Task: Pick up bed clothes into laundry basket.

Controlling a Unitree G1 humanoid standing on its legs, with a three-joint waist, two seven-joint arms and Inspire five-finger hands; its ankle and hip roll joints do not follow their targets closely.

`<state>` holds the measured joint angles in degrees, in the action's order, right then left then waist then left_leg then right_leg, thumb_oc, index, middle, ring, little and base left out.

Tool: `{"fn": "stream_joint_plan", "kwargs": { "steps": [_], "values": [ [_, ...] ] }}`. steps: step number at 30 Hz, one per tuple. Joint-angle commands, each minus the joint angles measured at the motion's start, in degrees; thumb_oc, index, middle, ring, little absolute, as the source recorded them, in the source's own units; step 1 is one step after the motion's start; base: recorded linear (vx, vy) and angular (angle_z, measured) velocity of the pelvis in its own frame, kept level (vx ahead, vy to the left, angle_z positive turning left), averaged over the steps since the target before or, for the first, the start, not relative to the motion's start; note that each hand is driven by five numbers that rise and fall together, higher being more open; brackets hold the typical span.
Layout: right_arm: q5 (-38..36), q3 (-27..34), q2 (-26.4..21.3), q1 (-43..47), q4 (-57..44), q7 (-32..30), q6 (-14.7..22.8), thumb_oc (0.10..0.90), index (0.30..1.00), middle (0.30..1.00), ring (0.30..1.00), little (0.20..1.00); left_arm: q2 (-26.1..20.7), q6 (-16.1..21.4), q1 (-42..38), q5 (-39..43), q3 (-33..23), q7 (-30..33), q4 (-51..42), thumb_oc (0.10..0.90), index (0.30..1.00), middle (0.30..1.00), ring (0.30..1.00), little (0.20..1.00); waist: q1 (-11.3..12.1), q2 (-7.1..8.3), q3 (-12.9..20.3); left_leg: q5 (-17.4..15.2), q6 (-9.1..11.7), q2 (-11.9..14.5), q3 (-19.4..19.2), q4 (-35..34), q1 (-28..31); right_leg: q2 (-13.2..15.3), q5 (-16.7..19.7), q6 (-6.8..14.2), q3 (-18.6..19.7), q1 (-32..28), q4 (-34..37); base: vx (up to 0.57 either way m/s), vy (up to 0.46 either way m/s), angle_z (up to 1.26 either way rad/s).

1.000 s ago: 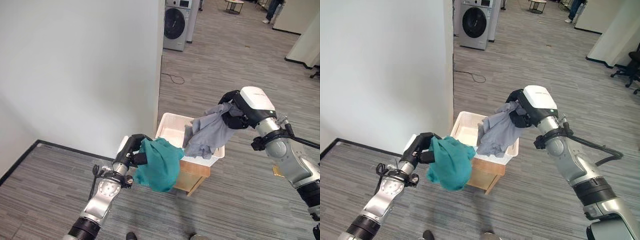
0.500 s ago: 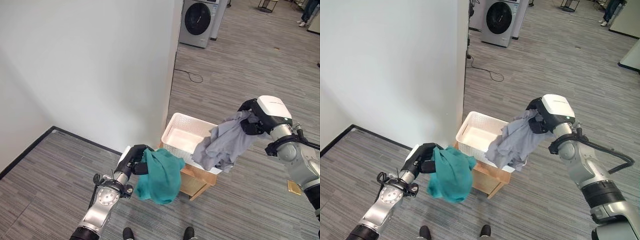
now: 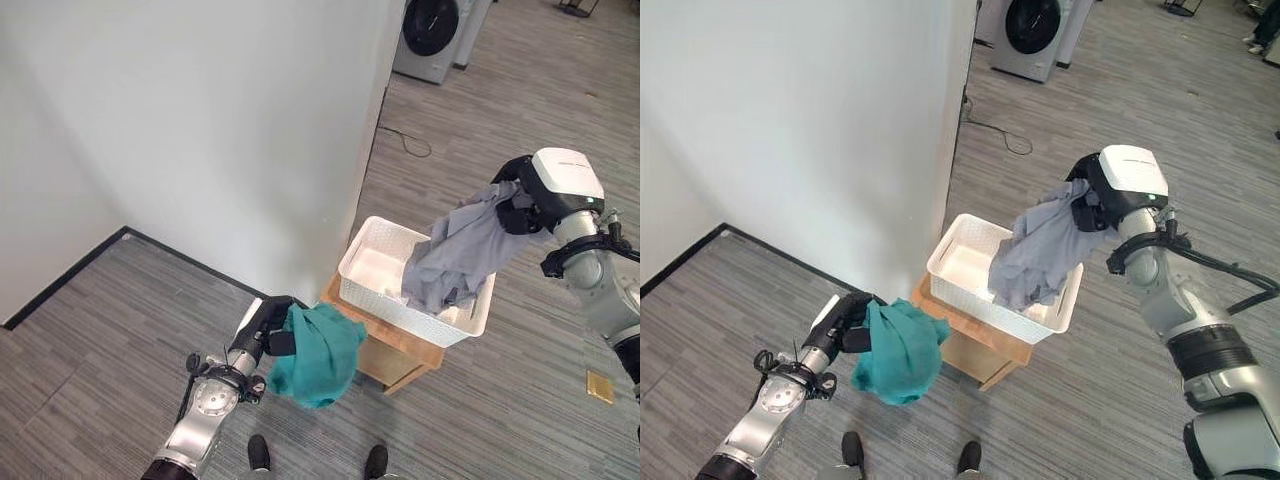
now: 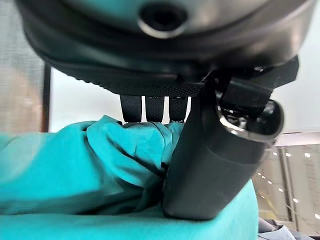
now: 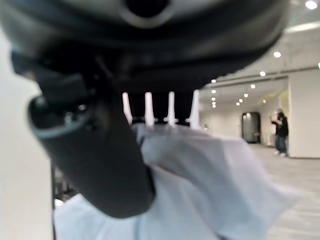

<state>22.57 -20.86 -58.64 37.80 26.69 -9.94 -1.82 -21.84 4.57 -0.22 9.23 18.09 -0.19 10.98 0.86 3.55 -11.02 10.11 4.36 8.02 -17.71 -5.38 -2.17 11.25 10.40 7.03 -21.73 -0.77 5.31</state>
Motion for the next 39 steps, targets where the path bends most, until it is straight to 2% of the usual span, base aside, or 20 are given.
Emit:
{"fn": "stream_joint_plan", "kwargs": {
  "steps": [1,5,6,7,8,11,16,21,22,23,26,29,30,31,32,33,34,36,37,39],
  "values": [
    [1.72,1.04,-9.25,19.22,1.29,-8.13,-1.16,0.4,0.3,0.3,0.3,0.3,-0.29,6.39,-7.48,1.88,2.86,0.14,-7.53,0.4,0.3,0.3,0.3,0.3,3.04,-1.53,-3.55,-5.93,2.4,0.02,-3.87,0.38,-2.88,2.98,-9.16,4.31,-0.1,-0.55,-0.31,-0.09,0.027,0.02],
    [1.04,0.39,-8.29,19.97,3.53,-8.7,-1.5,0.4,0.3,0.3,0.3,0.3,-0.15,6.68,-8.87,2.0,2.99,1.14,-6.46,0.4,0.3,0.3,0.3,0.3,3.21,-2.34,-5.58,-6.1,2.94,0.09,-3.3,0.38,-4.8,3.57,-8.87,4.77,1.02,1.91,-0.31,-0.05,0.031,0.0],
    [0.23,0.11,-7.68,20.1,4.46,-8.73,-1.27,0.4,0.3,0.3,0.3,0.3,0.04,6.84,-9.33,2.02,3.13,1.47,-6.24,0.4,0.3,0.3,0.3,0.3,3.41,-2.55,-6.29,-5.05,2.57,0.15,-4.0,0.38,-5.75,3.71,-7.92,4.52,0.64,2.95,-0.31,0.05,0.014,0.0],
    [0.2,0.02,-7.69,20.2,4.55,-8.74,-1.23,0.4,0.3,0.3,0.3,0.3,0.06,6.85,-9.39,2.03,3.13,1.48,-6.18,0.4,0.3,0.3,0.3,0.3,3.43,-2.52,-5.95,-6.09,3.07,0.16,-3.25,0.38,-5.44,3.68,-8.78,4.9,1.36,2.67,-0.33,0.0,0.0,0.0],
    [-1.01,-0.99,-7.3,20.06,5.91,-7.22,-1.2,0.8,0.9,0.9,0.9,0.9,0.22,6.86,-9.99,2.16,3.05,1.75,-5.8,0.4,0.3,0.3,0.3,0.3,3.48,-2.62,-6.89,-5.79,3.33,0.28,-3.35,0.38,-6.37,3.94,-8.48,5.07,1.44,3.63,-0.32,0.02,0.01,-0.04],
    [-1.74,-2.96,-6.49,21.29,8.35,-5.93,-1.38,0.8,0.9,0.9,0.9,0.9,0.71,6.76,-10.95,2.0,3.55,1.97,-5.01,0.4,0.3,0.3,0.3,0.3,3.56,-2.74,-7.41,-5.6,3.45,0.31,-3.29,0.38,-7.24,4.11,-8.32,5.13,1.42,4.43,-0.31,-0.02,0.005,-0.02],
    [-1.24,-1.14,-5.09,18.19,7.16,-5.81,-1.69,0.8,0.9,0.9,0.9,0.9,1.53,6.47,-12.65,1.36,3.32,2.7,-4.35,0.4,0.3,0.3,0.3,0.3,3.12,-3.08,-7.41,-5.77,3.39,0.06,-3.07,0.38,-7.48,4.56,-8.12,5.42,1.3,4.33,-0.34,0.0,0.0,0.0],
    [-1.42,0.32,-6.14,16.26,6.12,-4.75,-1.04,0.8,0.9,0.9,0.9,0.9,1.25,6.79,-13.0,1.0,2.26,2.62,-5.66,0.4,0.3,0.3,0.3,0.3,2.54,-2.83,-5.72,-7.0,2.95,-0.51,-3.4,0.38,-5.27,5.02,-8.25,5.72,1.02,2.51,-0.34,0.02,-0.002,0.01],
    [-2.36,1.61,-7.04,14.83,5.03,-4.63,-0.39,0.8,0.9,0.9,0.9,0.9,1.1,6.78,-13.67,0.16,1.42,3.2,-6.25,0.4,0.3,0.3,0.3,0.3,1.97,-2.46,-4.94,-6.39,2.21,-0.74,-4.58,0.38,-4.48,5.07,-7.36,5.4,0.32,1.99,-0.31,0.04,-0.009,0.01],
    [-2.35,1.71,-7.05,14.7,4.98,-4.6,-0.4,0.8,0.9,0.9,0.9,0.9,1.09,6.76,-13.67,0.15,1.46,3.2,-6.22,0.4,0.3,0.3,0.3,0.3,2.02,-2.42,-4.69,-7.47,2.69,-0.74,-3.8,0.38,-4.02,5.05,-8.24,5.81,1.0,1.55,-0.31,0.0,0.0,0.0],
    [-4.95,4.99,-8.75,11.22,1.69,-4.53,0.71,0.8,0.9,0.9,0.9,0.9,0.71,6.52,-15.35,-1.52,0.21,4.13,-7.23,0.4,0.3,0.3,0.3,0.3,0.91,-1.85,-3.44,-7.24,1.94,-1.12,-5.22,0.38,-2.59,5.09,-7.38,5.62,0.52,0.84,-0.31,0.03,-0.005,0.0],
    [-6.14,14.29,-8.66,0.66,-5.08,-5.48,2.05,0.8,0.9,0.9,0.9,0.9,1.37,6.32,-19.69,-5.08,-1.65,6.26,-7.89,0.4,0.3,0.3,0.3,0.3,-1.72,-1.95,-1.65,-8.36,1.67,-1.23,-6.22,0.38,-0.04,5.01,-7.76,5.92,0.88,-0.8,-0.31,0.09,0.002,0.0],
    [-6.03,15.36,-8.61,-0.44,-5.57,-5.39,1.95,0.8,0.9,0.9,0.9,0.9,1.28,6.33,-19.79,-5.11,-1.34,6.29,-7.85,0.4,0.3,0.3,0.3,0.3,-1.47,-1.81,-1.69,-8.37,1.66,-1.24,-6.17,0.38,0.02,5.02,-7.78,5.93,0.83,-0.89,-0.31,0.04,0.005,0.02],
    [-5.52,18.19,-6.5,-5.27,-7.45,-6.43,2.72,0.8,0.9,0.9,0.9,0.9,1.82,5.92,-22.84,-6.66,-1.96,7.72,-7.9,0.4,0.3,0.3,0.3,0.3,-2.93,-2.11,-1.15,-8.75,1.56,-1.25,-6.65,0.38,0.81,5.02,-7.7,6.04,0.95,-1.13,-0.31,0.0,0.0,0.0],
    [-4.97,20.85,-5.7,-8.86,-8.86,-5.87,2.8,0.8,0.9,0.9,0.9,0.9,1.88,5.82,-24.44,-7.23,-1.15,8.33,-7.19,0.4,0.3,0.3,0.3,0.3,-2.58,-1.82,-1.11,-8.93,1.49,-1.27,-6.76,0.38,1.24,5.02,-7.73,6.07,1.01,-1.42,-0.31,0.05,0.011,-0.1],
    [-4.02,21.93,-4.25,-13.24,-10.91,-4.06,3.42,0.8,0.9,0.9,0.9,0.9,1.72,5.65,-27.34,-8.0,-1.37,8.97,-6.46,0.4,0.3,0.3,0.3,0.3,-3.55,-1.93,-0.72,-9.25,1.34,-1.18,-7.28,0.38,1.99,4.95,-7.84,6.11,1.37,-1.72,-0.31,0.07,0.003,-0.17],
    [-2.8,23.37,-0.09,-23.43,-14.02,0.15,3.8,0.8,0.9,0.9,0.9,0.9,1.91,4.79,-33.24,-10.54,-0.74,10.88,-4.55,0.4,0.3,0.3,0.3,0.3,-5.58,-1.87,-0.28,-9.84,1.03,-1.15,-8.41,0.38,3.27,4.81,-7.76,6.21,2.15,-1.81,-0.31,0.08,0.016,-0.07],
    [-1.25,22.94,5.12,-32.3,-13.61,2.18,4.37,0.8,0.9,0.9,0.9,0.9,1.8,3.84,-40.19,-13.61,0.9,13.47,0.05,0.4,0.3,0.3,0.3,0.3,-8.0,-2.15,-0.41,-10.19,0.73,-1.21,-10.3,0.38,4.35,4.56,-7.45,6.39,3.84,-1.14,-0.31,0.08,0.04,-0.2],
    [-0.88,21.7,6.63,-34.02,-11.35,2.9,3.91,0.8,0.9,0.9,0.9,0.9,1.68,3.08,-42.51,-14.15,1.75,14.07,2.44,0.4,0.3,0.3,0.3,0.3,-9.01,-2.59,-0.11,-11.37,1.04,-1.21,-9.98,0.38,5.19,4.47,-8.18,6.89,4.88,-1.3,-0.31,0.1,0.055,-0.44],
    [-0.58,17.33,10.64,-35.43,-3.68,3.39,3.12,0.8,0.9,0.9,0.9,0.9,0.76,1.82,-47.93,-15.33,3.8,16.01,8.04,0.4,0.3,0.3,0.3,0.3,-10.61,-3.14,-0.25,-11.44,0.9,-1.28,-11.6,0.38,5.76,4.2,-7.82,7.09,6.29,-0.36,-0.31,0.07,0.05,-0.64]
  ]
}}
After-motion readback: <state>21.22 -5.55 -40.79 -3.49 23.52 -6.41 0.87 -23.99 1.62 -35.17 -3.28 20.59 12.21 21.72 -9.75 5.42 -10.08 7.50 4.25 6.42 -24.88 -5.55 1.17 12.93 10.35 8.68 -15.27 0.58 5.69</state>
